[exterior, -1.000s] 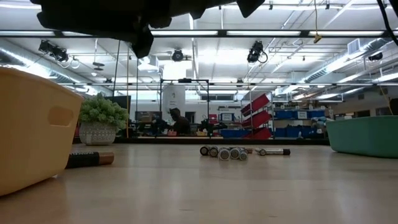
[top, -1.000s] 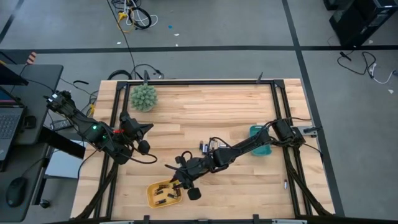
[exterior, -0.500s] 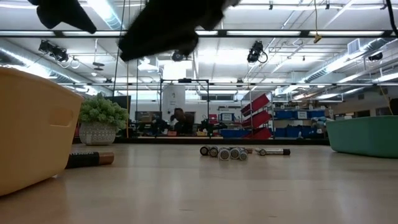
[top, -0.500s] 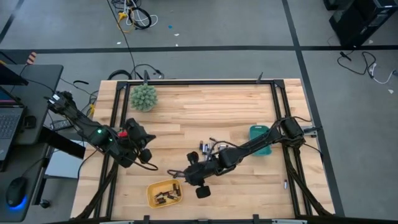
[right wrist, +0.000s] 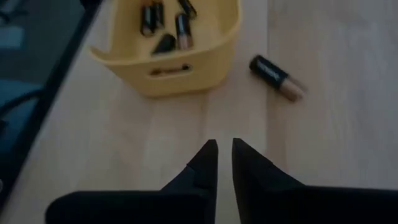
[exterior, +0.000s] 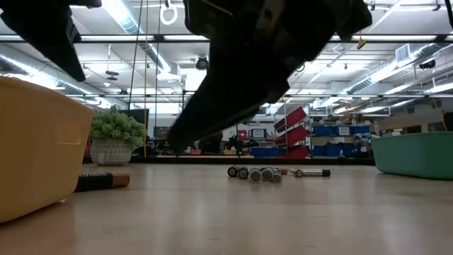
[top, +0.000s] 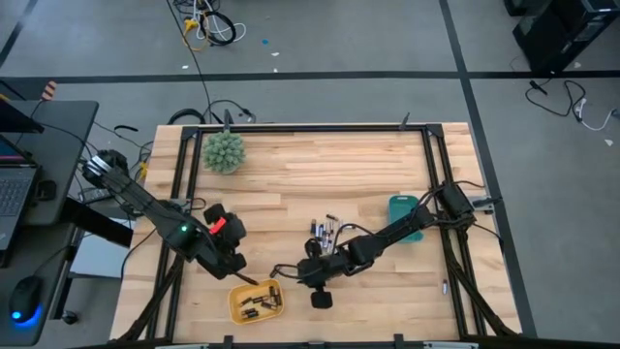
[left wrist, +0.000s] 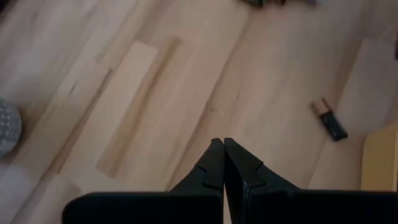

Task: Sort batteries
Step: Adjust the yellow bin

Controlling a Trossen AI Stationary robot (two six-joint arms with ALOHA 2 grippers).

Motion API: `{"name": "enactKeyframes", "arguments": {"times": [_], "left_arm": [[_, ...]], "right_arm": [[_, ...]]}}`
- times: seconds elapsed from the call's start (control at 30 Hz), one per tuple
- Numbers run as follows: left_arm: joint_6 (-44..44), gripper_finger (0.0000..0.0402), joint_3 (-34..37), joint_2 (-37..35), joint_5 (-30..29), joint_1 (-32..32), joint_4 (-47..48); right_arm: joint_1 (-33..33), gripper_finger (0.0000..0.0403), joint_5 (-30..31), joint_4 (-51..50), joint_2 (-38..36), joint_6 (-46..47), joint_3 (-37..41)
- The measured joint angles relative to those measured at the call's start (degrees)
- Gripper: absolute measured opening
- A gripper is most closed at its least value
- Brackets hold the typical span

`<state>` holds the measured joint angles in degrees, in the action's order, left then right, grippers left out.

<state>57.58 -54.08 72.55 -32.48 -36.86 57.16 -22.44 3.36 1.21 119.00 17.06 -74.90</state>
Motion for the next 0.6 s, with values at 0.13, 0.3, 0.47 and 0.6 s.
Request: {"name": "enactKeyframes", "arguments": {"times": [0.13, 0.3, 0.47, 0.6], "left_arm": [[1.21, 0.0000, 0.00, -0.08, 1.16, -0.08, 0.15], [1.35, 0.0000, 0.00, -0.17, 4.72, -1.03, -1.20], [3.92, 0.0000, 0.00, -0.17, 11.83, -5.33, -4.30], [4.41, 0.0000, 0.00, -0.17, 12.42, -10.31, -7.77]], "right_arm": [[-0.09, 0.0010, -0.24, 3.13, 0.00, 0.83, 2.00], [-0.70, 0.0004, 1.81, 4.34, 0.00, 0.88, 2.30], [-2.17, 0.0001, 3.96, 4.18, 0.00, 1.47, 2.30], [-2.97, 0.0001, 5.98, 2.58, 0.00, 2.88, 2.30]]}}
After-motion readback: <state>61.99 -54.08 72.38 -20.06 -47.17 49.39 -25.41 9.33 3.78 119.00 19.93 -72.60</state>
